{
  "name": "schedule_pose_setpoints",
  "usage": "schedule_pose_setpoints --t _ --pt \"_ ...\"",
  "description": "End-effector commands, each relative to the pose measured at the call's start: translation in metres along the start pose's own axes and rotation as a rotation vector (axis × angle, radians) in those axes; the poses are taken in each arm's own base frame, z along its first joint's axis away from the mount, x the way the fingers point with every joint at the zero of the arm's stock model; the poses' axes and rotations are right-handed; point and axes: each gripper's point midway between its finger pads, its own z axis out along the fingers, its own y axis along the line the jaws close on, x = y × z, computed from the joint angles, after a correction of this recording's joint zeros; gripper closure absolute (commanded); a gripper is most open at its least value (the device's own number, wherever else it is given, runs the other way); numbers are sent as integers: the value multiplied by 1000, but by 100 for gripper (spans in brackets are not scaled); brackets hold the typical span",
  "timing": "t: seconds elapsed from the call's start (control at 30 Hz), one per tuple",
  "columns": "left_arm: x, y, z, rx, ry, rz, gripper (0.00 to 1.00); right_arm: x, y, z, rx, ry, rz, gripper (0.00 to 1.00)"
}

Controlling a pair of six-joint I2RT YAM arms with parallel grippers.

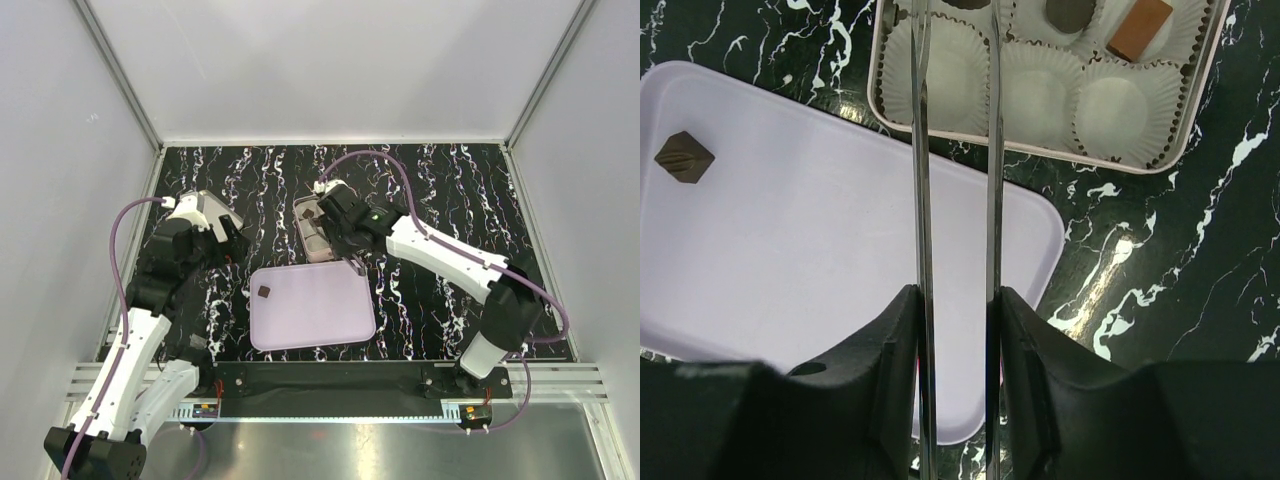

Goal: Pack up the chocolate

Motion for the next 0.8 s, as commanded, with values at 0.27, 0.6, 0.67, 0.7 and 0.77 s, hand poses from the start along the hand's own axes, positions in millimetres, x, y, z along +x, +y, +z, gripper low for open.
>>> schedule_pose_setpoints --t 0.27,0.6,0.67,0.7,0.77 --pt "-18 -10 -3 36 -52 -1 1 -42 5 22 -36 -62 -8 64" --pt "-18 -10 -2 40 -50 -3 1 -31 2 24 -22 -31 18 62" --pt "-18 -10 -3 38 -52 -3 1 -32 1 25 -15 -31 16 56" --pt "-18 -10 -3 39 -52 -3 1 -32 1 24 -16 -31 18 56" --pt "-18 -10 -3 38 -52 -1 1 -35 1 22 -15 -36 15 55"
